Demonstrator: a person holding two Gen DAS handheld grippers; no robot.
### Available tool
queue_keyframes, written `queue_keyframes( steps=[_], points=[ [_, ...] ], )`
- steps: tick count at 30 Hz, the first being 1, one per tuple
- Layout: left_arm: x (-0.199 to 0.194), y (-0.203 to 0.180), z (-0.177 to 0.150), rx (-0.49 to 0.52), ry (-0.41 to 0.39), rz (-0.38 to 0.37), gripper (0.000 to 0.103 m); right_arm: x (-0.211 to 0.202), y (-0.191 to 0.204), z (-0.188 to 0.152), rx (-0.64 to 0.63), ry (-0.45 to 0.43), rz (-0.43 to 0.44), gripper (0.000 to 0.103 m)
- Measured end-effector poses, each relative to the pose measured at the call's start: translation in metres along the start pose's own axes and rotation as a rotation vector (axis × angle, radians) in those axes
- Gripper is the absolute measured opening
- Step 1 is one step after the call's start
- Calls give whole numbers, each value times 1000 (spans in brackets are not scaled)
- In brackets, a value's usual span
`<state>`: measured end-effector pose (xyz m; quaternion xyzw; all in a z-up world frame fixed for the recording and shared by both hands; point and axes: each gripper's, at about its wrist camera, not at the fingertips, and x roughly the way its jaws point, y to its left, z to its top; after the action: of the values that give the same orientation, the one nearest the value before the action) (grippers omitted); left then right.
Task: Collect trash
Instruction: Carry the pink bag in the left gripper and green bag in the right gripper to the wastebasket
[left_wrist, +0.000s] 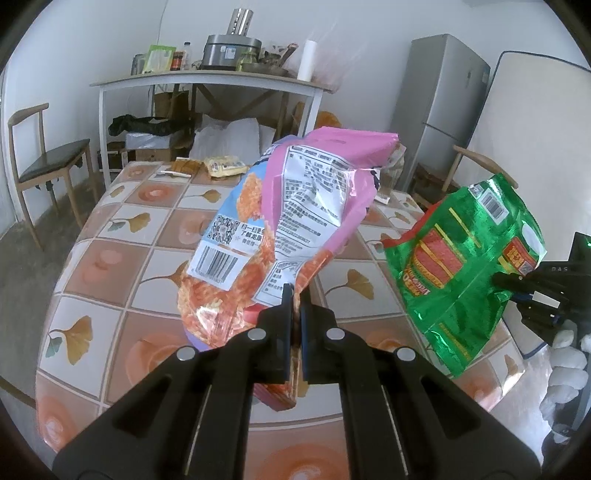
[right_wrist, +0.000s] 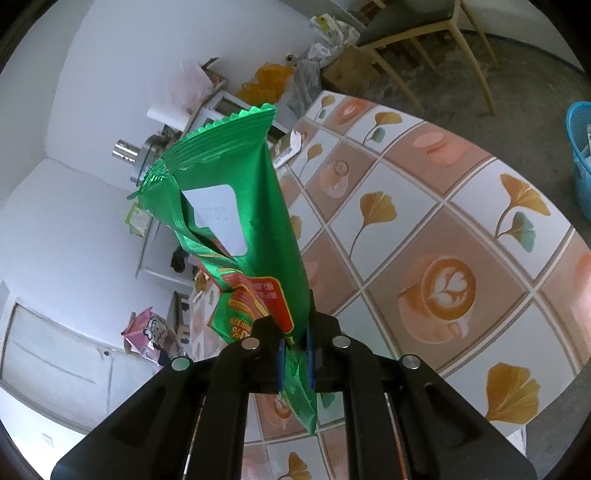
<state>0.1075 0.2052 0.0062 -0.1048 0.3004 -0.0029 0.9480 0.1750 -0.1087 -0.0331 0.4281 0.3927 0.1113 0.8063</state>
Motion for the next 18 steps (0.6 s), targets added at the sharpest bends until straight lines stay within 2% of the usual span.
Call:
queue_keyframes(
  steps=[11,18],
  points=[
    [-15,-16,9,25,-43,-6,2,-35,-10,11,28,-60,54,8],
    [-28,-42,16,78,-73,-27,2,-71,-27,17,59,-122,87,8]
  ],
)
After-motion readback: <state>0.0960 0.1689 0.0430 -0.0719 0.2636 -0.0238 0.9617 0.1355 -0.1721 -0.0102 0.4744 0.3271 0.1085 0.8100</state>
